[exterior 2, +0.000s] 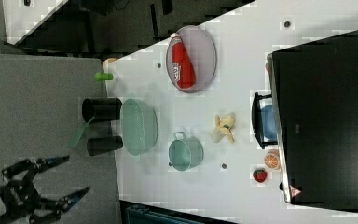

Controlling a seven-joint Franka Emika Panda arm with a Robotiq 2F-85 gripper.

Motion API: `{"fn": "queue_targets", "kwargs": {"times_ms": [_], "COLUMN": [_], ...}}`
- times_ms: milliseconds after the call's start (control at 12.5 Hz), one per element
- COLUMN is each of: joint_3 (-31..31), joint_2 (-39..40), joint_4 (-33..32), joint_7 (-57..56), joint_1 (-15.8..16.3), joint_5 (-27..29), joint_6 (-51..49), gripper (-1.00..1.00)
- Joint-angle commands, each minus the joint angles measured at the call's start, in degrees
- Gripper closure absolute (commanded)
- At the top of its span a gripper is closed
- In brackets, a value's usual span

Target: Pick banana from table and place on oven.

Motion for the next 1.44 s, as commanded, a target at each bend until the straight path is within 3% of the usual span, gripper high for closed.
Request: {"fn": "queue_targets", "kwargs": {"times_ms": [80,800,1120,1440], "joint_3": [-0.6,-0.6,-0.7,-0.7], "joint_2": [11.8,33.2,38.7,42.2], "joint_4": [-6.9,-14.1,-19.7,-24.8], "joint_7": [0.5,0.5,0.5,0.5], "joint_1": [-0.4,-0.4,-0.5,-0.5], "joint_5": [-0.4,-0.3,-0.3,-0.3], "joint_6": [2.3,28.9,43.1,51.3], "gripper": [-1.0,-1.0,-1.0,-1.0]}}
